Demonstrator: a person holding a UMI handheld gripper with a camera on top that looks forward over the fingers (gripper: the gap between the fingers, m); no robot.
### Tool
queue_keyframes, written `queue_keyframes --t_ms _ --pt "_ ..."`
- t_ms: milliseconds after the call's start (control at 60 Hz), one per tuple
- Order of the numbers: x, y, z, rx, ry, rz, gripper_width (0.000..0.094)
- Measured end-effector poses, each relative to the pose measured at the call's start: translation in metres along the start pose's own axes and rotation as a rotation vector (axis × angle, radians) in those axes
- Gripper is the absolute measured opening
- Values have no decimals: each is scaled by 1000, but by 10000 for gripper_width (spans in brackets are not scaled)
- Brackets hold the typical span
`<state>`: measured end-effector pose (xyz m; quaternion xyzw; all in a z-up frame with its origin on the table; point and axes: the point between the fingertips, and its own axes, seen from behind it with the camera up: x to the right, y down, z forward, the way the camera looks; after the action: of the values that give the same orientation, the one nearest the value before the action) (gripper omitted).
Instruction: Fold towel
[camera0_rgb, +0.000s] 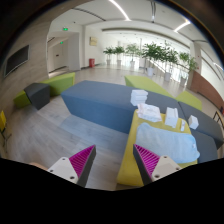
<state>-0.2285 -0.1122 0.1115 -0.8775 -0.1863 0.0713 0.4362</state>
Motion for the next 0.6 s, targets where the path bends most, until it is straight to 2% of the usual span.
queue_keyframes --t_ms 233,250,350,400,433,467,483,533,583,600 --pt "109 9 120 -69 182 -2 771" --pt "111 12 109 -81 194 -4 771" --pt "138 32 169 -128 216 -10 734" --pt "139 42 184 -149 198 -25 661" --pt "134 39 175 -128 196 -38 632" --pt "131 39 174 -126 185 -54 550" --pt "129 39 173 -121 178 -60 541" --pt "134 36 171 -102 194 -71 372" --pt "154 34 166 -90 270 -93 56" --pt "157 34 167 -85 276 -91 46"
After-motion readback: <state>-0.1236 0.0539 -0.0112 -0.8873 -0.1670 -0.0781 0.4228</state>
